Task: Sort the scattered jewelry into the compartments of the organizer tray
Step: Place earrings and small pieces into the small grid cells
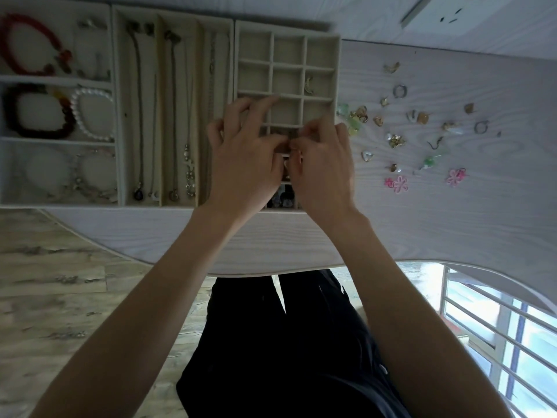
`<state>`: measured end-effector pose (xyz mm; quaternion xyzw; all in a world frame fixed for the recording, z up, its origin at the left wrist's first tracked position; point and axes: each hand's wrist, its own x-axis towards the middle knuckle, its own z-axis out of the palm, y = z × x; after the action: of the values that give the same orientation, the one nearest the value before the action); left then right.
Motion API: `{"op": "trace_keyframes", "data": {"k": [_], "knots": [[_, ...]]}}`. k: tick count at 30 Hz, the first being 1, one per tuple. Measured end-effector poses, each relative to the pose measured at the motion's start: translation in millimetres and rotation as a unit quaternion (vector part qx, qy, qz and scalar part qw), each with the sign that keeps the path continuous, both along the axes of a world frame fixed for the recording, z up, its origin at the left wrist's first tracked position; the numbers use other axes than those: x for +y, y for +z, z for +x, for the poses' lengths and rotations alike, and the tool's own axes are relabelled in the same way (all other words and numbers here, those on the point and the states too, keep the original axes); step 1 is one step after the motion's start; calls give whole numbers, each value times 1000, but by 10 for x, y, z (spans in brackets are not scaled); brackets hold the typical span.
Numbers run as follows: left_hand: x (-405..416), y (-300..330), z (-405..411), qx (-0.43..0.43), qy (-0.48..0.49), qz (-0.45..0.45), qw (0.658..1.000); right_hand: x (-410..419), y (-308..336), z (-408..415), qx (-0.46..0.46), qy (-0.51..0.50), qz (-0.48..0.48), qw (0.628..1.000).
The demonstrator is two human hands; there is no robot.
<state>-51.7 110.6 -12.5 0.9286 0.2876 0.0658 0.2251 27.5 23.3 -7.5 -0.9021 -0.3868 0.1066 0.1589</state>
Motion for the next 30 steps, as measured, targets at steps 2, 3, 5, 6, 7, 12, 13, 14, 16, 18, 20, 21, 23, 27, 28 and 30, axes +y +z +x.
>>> {"op": "trace_keyframes", "data": {"k": [2,3,5,6,7,12,13,14,16,18,20,21,23,27,28,30], "knots": [[-19,24,5,-3,14,2,1000,4,-2,-38,7,-31,5,999],[-16,33,2,-10,19,8,1000,10,-2,-57,-3,-37,3,999],[13,41,-18,-25,24,25,999,24,0,-93,-31,-35,-11,999],[28,36,-27,-28,21,35,999,24,-1,-102,-44,-33,-16,998],[40,29,-32,-25,13,43,999,23,2,-108,-54,-32,-18,998],[53,-43,3,12,-26,68,997,38,-8,-139,-53,-40,-10,998],[54,-53,17,17,-27,70,997,41,-14,-147,-44,-44,-5,998],[54,-60,29,19,-26,68,997,40,-20,-147,-30,-51,2,998],[56,-54,38,17,-15,48,999,28,-19,-148,21,-77,27,996],[59,-28,31,12,7,8,1000,8,-17,-131,73,-106,62,990],[69,-11,8,3,28,-25,999,-11,-18,-114,101,-120,81,984],[77,-3,-8,-2,35,-33,999,-15,-19,-108,114,-124,88,982],[88,17,-50,-12,44,-39,998,-16,-6,-107,138,-128,106,976],[88,71,-128,-22,69,-63,995,13,38,-98,160,-117,123,972],[85,70,-143,-22,71,-71,995,23,38,-94,160,-111,115,974],[80,56,-163,-19,65,-81,994,33,27,-80,155,-107,109,976]]}}
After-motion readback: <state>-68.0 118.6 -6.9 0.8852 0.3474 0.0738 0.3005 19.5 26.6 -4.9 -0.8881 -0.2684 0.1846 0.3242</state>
